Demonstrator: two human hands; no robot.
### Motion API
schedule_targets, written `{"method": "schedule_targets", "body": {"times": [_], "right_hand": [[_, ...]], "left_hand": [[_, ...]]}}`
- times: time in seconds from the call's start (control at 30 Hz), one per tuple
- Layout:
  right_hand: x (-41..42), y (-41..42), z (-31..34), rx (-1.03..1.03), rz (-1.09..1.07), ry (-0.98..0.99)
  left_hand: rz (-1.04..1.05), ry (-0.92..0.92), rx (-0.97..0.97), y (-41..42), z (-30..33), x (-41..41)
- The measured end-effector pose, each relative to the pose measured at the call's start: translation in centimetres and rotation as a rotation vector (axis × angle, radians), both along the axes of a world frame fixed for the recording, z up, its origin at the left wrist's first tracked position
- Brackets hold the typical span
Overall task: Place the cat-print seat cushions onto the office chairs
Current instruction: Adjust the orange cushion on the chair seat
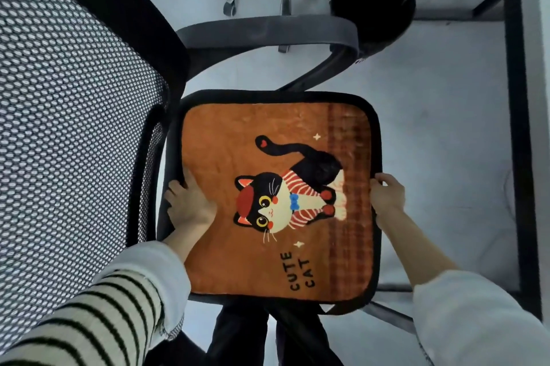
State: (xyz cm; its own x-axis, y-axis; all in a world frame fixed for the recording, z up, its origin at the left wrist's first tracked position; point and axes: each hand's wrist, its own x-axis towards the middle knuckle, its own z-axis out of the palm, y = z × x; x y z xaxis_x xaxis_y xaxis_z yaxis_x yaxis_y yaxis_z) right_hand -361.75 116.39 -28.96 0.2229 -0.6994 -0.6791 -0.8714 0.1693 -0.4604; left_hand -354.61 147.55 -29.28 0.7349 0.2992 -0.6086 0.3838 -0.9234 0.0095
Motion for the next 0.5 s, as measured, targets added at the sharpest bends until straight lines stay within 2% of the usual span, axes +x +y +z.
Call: {"method": "schedule_targets", "body": {"times": [0.5], "right_hand": [[-1.3,-1.0,-0.2,0.005,-0.055,-0.072]], "left_hand": [[-0.056,-0.061,-0.114,0.1,-0.4,0.6]]}}
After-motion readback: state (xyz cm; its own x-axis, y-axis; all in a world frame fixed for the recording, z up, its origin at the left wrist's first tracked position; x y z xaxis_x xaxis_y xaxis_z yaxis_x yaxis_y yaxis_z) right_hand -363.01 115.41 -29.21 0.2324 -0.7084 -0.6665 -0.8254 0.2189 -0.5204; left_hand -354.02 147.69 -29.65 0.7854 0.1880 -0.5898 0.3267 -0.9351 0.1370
